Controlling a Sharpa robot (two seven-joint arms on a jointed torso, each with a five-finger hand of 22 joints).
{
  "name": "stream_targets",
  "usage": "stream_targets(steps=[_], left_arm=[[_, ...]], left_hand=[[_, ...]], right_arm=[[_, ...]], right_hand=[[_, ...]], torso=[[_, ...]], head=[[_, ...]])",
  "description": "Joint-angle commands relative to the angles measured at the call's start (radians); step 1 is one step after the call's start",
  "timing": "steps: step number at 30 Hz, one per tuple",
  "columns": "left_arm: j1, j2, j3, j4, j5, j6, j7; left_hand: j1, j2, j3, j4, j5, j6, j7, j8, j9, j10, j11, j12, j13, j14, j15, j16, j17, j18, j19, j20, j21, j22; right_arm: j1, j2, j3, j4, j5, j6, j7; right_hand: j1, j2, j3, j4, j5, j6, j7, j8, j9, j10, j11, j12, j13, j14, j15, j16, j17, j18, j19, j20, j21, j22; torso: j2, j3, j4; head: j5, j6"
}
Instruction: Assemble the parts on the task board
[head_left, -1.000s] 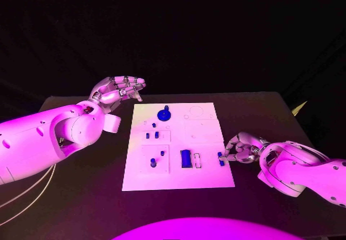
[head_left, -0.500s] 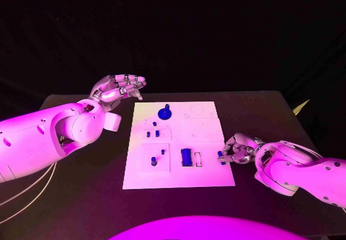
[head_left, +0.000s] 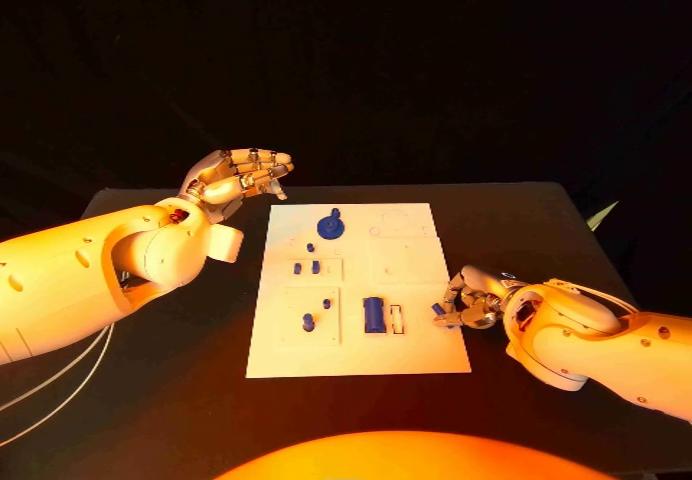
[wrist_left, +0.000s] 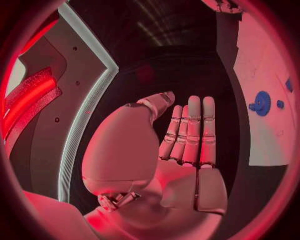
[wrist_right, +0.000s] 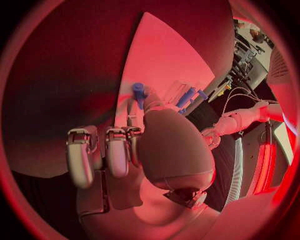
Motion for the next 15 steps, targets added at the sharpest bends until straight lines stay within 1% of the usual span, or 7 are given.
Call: stream_targets(steps=[1, 2, 3, 5, 7, 10, 15], left_arm=[[0.0, 0.0, 0.001, 0.002, 0.002, 0.019, 0.009], [0.0, -0.001, 0.001, 0.002, 0.002, 0.019, 0.009], [0.0, -0.001, 0.0, 0.002, 0.002, 0.019, 0.008], [0.0, -0.001, 0.0, 0.002, 0.002, 0.019, 0.008], [0.0, -0.002, 0.0, 0.002, 0.002, 0.019, 0.008], [0.0, -0.002, 0.0, 0.002, 0.002, 0.018, 0.008], [0.0, -0.003, 0.0, 0.003, 0.002, 0.017, 0.008]], left_hand=[[-0.008, 0.001, 0.0, 0.008, -0.003, -0.005, 0.003, 0.005, -0.001, 0.007, 0.002, -0.003, -0.002, -0.005, -0.002, 0.005, -0.001, 0.013, 0.002, -0.002, -0.004, -0.001], [-0.008, 0.001, 0.0, 0.008, -0.003, -0.005, 0.003, 0.005, -0.001, 0.007, 0.002, -0.003, -0.002, -0.005, -0.002, 0.005, -0.001, 0.013, 0.002, -0.002, -0.004, -0.001], [-0.008, 0.001, 0.0, 0.008, -0.003, -0.005, 0.003, 0.005, -0.001, 0.007, 0.002, -0.003, -0.002, -0.005, -0.002, 0.005, -0.001, 0.013, 0.002, -0.002, -0.004, -0.001], [-0.008, 0.001, 0.0, 0.008, -0.003, -0.005, 0.003, 0.005, -0.001, 0.007, 0.002, -0.003, -0.002, -0.005, -0.002, 0.005, -0.001, 0.013, 0.002, -0.002, -0.004, -0.001], [-0.008, 0.001, 0.0, 0.008, -0.003, -0.005, 0.003, 0.005, -0.001, 0.007, 0.002, -0.003, -0.002, -0.005, -0.002, 0.005, -0.001, 0.013, 0.002, -0.002, -0.004, -0.001], [-0.005, 0.002, 0.001, 0.007, -0.003, -0.004, 0.002, 0.006, -0.001, 0.008, 0.002, -0.004, -0.003, -0.005, -0.002, 0.005, -0.001, 0.013, 0.003, -0.003, -0.005, -0.002], [-0.005, 0.002, 0.001, 0.007, -0.003, -0.004, 0.002, 0.006, -0.001, 0.008, 0.002, -0.004, -0.003, -0.005, -0.002, 0.005, -0.001, 0.013, 0.003, -0.003, -0.005, -0.002]], right_arm=[[-0.013, 0.005, -0.01, -0.004, -0.058, 0.076, -0.046], [-0.013, 0.006, -0.01, -0.004, -0.06, 0.075, -0.047], [-0.013, 0.006, -0.01, -0.004, -0.062, 0.072, -0.05], [-0.013, 0.005, -0.01, -0.002, -0.066, 0.062, -0.056], [-0.013, 0.004, -0.01, 0.0, -0.062, 0.052, -0.058], [-0.013, -0.001, -0.01, 0.007, -0.045, 0.031, -0.06], [-0.01, -0.015, -0.009, 0.029, 0.01, -0.008, -0.057]], right_hand=[[0.037, 0.007, 0.031, -0.009, 0.019, 0.003, -0.008, -0.014, -0.059, 0.083, -0.008, -0.001, 0.239, 0.096, -0.008, 0.006, 0.223, -0.014, 0.105, -0.007, 0.005, 0.263], [0.037, 0.007, 0.031, -0.009, 0.019, 0.003, -0.008, -0.014, -0.059, 0.083, -0.008, -0.001, 0.239, 0.096, -0.008, 0.006, 0.223, -0.014, 0.105, -0.007, 0.005, 0.263], [0.06, 0.009, 0.058, -0.015, 0.025, 0.007, -0.01, -0.019, -0.059, 0.083, -0.01, -0.001, 0.239, 0.096, -0.01, 0.006, 0.224, -0.014, 0.105, -0.009, 0.005, 0.263], [0.068, 0.006, 0.093, -0.012, 0.042, 0.013, -0.011, -0.028, -0.059, 0.084, -0.011, 0.001, 0.24, 0.096, -0.011, 0.006, 0.225, -0.014, 0.105, -0.01, 0.005, 0.263], [0.072, 0.006, 0.111, -0.011, 0.051, 0.017, -0.012, -0.031, -0.059, 0.084, -0.012, 0.001, 0.24, 0.096, -0.012, 0.007, 0.225, -0.014, 0.105, -0.011, 0.005, 0.263], [0.068, 0.002, 0.148, -0.005, 0.077, 0.022, -0.014, -0.037, -0.056, 0.085, -0.015, 0.003, 0.242, 0.097, -0.014, 0.007, 0.227, -0.014, 0.105, -0.013, 0.005, 0.263], [0.051, -0.011, 0.226, -0.002, 0.119, 0.024, -0.017, -0.043, -0.045, 0.087, -0.017, 0.005, 0.243, 0.097, -0.016, 0.008, 0.229, -0.014, 0.105, -0.016, 0.005, 0.263]], torso=[[0.0, -0.0002, 0.0], [0.0, 0.0, -0.0001], [0.0, -0.0002, -0.0004], [0.0, -0.0006, 0.0], [0.0, -0.0005, 0.0004], [-0.001, 0.0002, -0.0002], [-0.001, -0.0005, -0.0009]], head=[[-0.001, 0.001], [-0.001, 0.001], [-0.001, 0.001], [0.0, 0.001], [0.0, 0.001], [-0.002, 0.003], [-0.002, 0.003]])
